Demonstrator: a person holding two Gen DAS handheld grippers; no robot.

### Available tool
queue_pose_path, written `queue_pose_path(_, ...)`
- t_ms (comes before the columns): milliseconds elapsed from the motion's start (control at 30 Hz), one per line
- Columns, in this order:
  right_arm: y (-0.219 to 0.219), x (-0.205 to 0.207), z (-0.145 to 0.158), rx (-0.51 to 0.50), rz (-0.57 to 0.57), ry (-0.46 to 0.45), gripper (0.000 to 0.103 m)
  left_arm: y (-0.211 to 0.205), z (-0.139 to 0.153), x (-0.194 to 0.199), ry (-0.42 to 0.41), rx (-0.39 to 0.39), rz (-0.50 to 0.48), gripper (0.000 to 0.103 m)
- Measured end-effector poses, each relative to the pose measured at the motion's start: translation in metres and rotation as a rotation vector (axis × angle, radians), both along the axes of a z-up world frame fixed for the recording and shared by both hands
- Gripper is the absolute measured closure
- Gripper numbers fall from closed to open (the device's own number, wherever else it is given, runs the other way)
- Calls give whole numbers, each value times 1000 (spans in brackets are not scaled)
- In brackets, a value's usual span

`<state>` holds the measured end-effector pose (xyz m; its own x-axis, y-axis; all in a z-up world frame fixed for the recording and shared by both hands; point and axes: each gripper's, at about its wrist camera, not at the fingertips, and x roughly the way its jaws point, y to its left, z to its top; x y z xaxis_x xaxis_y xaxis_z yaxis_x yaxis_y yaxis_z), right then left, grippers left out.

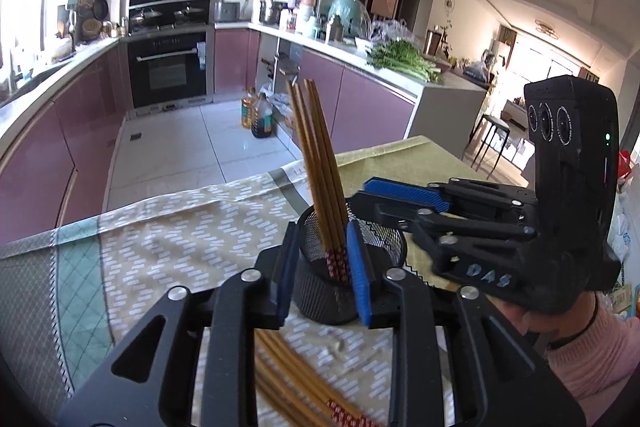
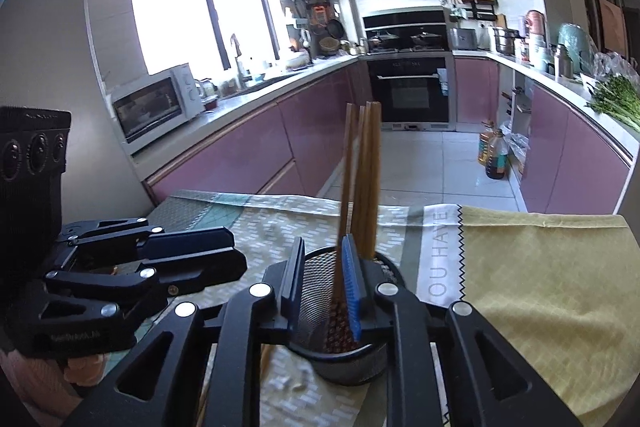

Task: Organize utensils
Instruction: 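Open the left gripper to drop its chopstick in the cup while the right gripper opens too, then withdraw both open grippers from the cup toward the remaining chopsticks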

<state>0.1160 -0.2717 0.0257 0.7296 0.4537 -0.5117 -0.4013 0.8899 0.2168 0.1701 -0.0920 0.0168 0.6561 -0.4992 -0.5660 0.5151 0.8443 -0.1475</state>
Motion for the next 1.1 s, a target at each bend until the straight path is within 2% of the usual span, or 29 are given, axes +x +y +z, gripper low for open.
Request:
queue_pose_path(200,12,-39,3,-3,143,-15,68,34,-9,-37,-18,11,49,63)
queue_pose_path(367,31,-53,-24,-40,215,68,68,53,-45,-52,74,50,85,62)
queue_pose_path(533,41,-51,-58,-52,218,172,68,60,-82,-57,173,80,91,62)
queue_pose_path(667,44,-50,-77,-63,206,223,68,60,-105,-58,218,86,101,62)
queue_pose_path(867,48,-51,-87,-73,195,246,68,58,-118,-59,258,82,111,62)
queue_pose_path(1100,58,-49,-94,-82,193,257,68,54,-123,-57,269,106,121,65)
